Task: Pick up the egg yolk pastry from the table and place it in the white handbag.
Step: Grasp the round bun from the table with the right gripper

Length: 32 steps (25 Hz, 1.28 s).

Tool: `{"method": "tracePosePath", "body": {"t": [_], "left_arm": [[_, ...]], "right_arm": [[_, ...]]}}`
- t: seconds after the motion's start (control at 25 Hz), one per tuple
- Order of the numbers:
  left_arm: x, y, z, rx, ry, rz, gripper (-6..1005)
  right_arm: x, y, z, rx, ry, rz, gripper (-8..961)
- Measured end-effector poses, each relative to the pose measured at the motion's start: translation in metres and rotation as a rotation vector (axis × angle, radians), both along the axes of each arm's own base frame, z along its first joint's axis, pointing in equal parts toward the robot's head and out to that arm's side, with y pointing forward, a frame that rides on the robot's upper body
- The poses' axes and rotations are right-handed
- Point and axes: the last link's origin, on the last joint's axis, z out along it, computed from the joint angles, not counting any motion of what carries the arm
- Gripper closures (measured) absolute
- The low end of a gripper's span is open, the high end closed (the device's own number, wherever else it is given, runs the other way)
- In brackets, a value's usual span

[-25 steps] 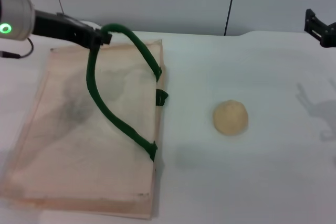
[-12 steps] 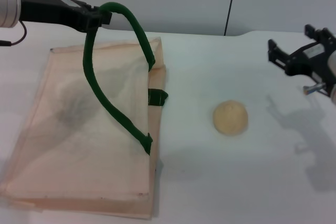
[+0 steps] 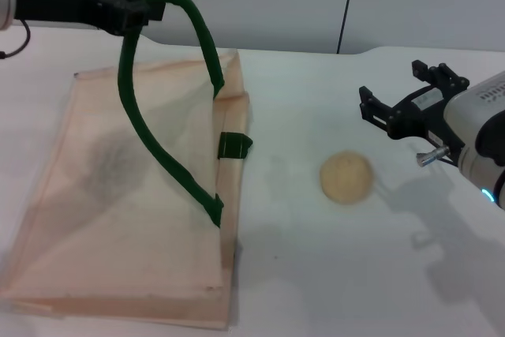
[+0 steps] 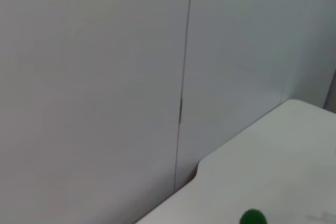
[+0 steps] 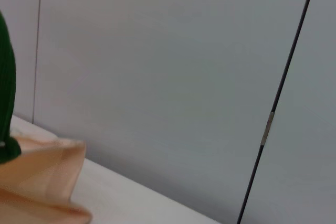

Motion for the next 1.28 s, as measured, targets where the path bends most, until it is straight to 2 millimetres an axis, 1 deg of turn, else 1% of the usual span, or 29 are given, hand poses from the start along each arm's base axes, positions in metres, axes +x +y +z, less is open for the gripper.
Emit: {"method": "tracePosePath", "body": {"t": [0.2,0.36,0.48,0.56,0.68,0.8,0.92,1.0,1.28], "left_arm": [[0.009,-0.008,0.012,0.011,-0.016,-0.039,860],[0.013,-0.016,0.025,0.022,-0.050,-0.059,870],[0.013,-0.018,0.028,0.021,-0.062,-0.064,875],[0.015,-0.018,0.029,0.021,-0.064,-0.069,875],[0.016,-0.019,0.031,0.029,-0.056,-0.077,875],[0.017,-0.020,0.032,0.036,-0.049,-0.080,875],[0.018,-0.020,0.035,0.045,-0.045,-0.082,875],[0.018,-0.020,0.037,0.051,-0.042,-0.081,874],[0.020,-0.019,0.037,0.050,-0.041,-0.087,874]], "right_arm": [[0.000,-0.003,-0.003,-0.013,-0.003,-0.008,106],[0.008,-0.003,-0.004,-0.014,-0.012,-0.028,105],[0.015,-0.003,-0.006,-0.021,-0.020,-0.039,105],[0.015,-0.005,-0.009,-0.030,-0.019,-0.042,105],[0.010,-0.011,-0.017,-0.058,-0.008,-0.028,106],[-0.001,-0.019,-0.025,-0.095,0.001,0.000,106],[-0.009,-0.024,-0.026,-0.116,0.016,0.024,106],[-0.011,-0.027,-0.026,-0.126,0.022,0.031,106],[0.007,-0.023,-0.030,-0.136,0.030,-0.011,105]]}}
